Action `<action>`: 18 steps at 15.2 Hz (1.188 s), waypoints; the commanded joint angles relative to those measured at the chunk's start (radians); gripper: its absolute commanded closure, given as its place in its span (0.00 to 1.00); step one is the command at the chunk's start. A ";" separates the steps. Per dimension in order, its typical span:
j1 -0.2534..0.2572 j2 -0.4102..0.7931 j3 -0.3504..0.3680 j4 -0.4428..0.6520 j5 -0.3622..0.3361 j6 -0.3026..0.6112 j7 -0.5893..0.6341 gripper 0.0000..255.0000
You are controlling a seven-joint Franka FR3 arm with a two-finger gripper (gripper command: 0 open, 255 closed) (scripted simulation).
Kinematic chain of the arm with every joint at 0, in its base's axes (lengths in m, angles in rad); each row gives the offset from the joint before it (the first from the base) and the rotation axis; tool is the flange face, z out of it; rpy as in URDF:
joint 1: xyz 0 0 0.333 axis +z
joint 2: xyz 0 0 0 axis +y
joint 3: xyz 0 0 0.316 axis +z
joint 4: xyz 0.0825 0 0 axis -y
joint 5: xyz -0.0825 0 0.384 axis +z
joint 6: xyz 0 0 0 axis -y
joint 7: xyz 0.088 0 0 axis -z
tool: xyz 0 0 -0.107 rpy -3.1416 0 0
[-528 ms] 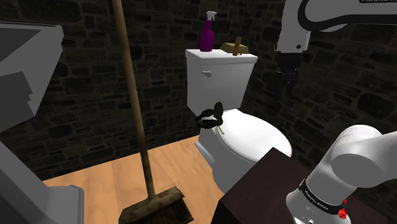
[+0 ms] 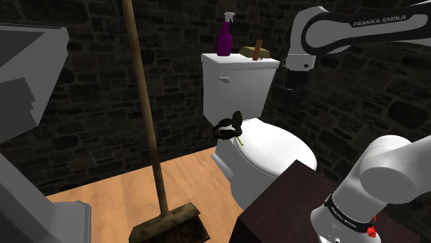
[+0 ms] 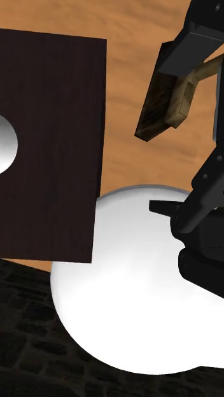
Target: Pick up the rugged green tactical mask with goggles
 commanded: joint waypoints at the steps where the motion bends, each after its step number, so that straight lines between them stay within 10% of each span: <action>1: 0.005 0.051 -0.021 -0.017 -0.011 0.084 -0.042 0.00; 18: 0.062 0.664 -0.117 0.152 0.088 0.636 -0.416 0.00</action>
